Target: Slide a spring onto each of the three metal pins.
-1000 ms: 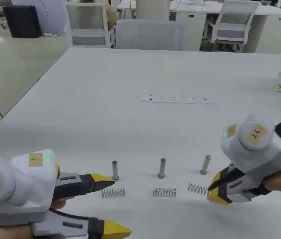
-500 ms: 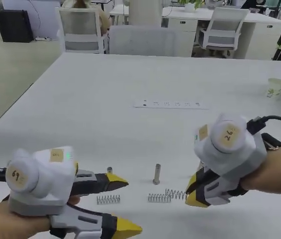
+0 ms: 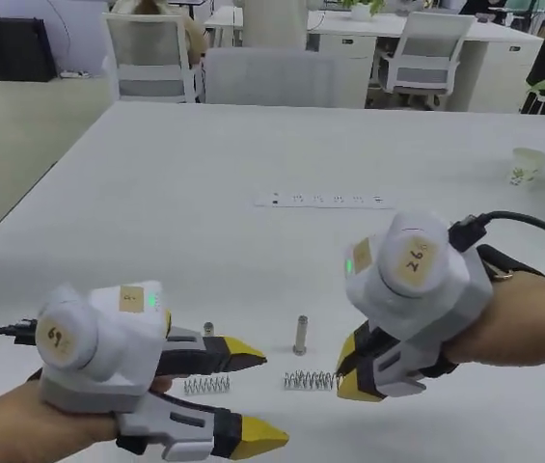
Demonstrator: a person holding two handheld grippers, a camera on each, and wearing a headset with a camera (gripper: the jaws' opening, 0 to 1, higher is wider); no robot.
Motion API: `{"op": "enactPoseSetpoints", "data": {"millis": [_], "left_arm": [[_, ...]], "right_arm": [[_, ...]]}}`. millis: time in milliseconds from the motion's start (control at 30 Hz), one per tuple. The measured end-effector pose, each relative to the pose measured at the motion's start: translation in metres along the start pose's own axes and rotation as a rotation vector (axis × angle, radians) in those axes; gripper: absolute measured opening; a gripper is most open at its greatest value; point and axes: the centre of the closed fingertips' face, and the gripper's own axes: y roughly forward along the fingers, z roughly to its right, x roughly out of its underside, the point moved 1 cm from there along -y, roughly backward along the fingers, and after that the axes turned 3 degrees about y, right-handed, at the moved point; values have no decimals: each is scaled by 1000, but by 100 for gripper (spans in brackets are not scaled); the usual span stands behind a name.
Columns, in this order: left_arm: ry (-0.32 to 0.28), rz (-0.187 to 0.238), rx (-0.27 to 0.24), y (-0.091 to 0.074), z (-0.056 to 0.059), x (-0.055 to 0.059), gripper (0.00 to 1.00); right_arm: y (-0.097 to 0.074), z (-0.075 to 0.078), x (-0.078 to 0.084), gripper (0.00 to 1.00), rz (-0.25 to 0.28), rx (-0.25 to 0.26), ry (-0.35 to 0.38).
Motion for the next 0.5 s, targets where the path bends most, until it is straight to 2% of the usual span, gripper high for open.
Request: {"op": "enactPoseSetpoints", "data": {"millis": [233, 500], "left_arm": [[21, 18, 12, 6, -1, -7, 35], [43, 18, 26, 11, 2, -8, 27]], "right_arm": [[0, -1, -8, 8, 8, -7, -25], [-1, -3, -10, 8, 9, -13, -49]]}}
